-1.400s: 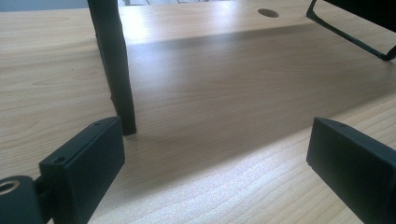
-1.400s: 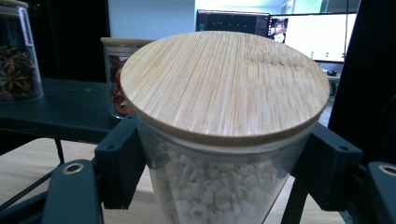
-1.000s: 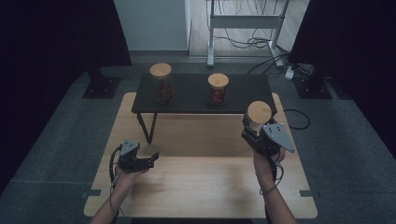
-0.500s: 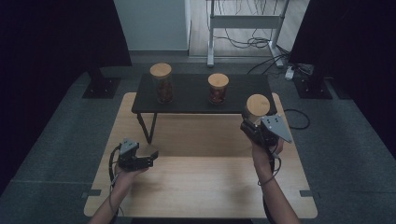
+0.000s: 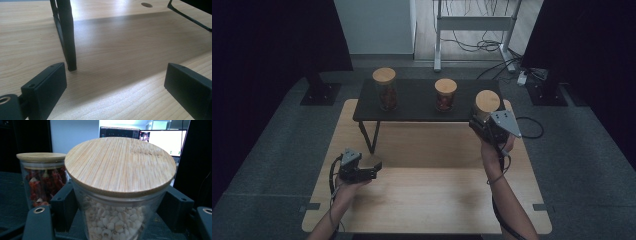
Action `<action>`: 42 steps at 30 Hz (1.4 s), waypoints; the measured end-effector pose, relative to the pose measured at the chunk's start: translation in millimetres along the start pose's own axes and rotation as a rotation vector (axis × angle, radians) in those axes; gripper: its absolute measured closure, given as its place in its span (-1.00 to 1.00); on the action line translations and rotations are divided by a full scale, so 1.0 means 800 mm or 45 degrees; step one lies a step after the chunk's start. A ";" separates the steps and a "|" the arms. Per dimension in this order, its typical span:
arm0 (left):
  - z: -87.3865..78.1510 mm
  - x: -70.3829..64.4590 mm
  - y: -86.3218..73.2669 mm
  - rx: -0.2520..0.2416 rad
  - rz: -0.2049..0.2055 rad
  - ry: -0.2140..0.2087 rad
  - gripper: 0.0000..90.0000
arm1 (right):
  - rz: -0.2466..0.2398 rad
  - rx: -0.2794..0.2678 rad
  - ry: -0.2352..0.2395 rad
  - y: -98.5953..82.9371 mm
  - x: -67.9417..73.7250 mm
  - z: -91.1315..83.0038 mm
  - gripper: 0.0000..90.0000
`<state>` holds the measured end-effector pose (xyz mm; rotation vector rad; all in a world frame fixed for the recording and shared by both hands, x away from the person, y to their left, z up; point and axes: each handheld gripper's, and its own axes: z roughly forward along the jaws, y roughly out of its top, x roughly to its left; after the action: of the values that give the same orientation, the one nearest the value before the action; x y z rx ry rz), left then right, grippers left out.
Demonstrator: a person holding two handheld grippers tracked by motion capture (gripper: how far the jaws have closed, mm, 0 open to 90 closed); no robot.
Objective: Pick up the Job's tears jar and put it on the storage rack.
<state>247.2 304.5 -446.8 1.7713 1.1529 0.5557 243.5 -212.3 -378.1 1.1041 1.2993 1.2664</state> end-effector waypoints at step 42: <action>-0.002 0.000 0.001 -0.003 0.010 0.010 -0.91 | -0.031 0.090 -0.104 0.011 0.004 0.079 -0.43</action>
<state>246.6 305.0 -445.7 1.7735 1.1506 0.5692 305.4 -202.0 -368.6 1.1743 1.3004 1.1532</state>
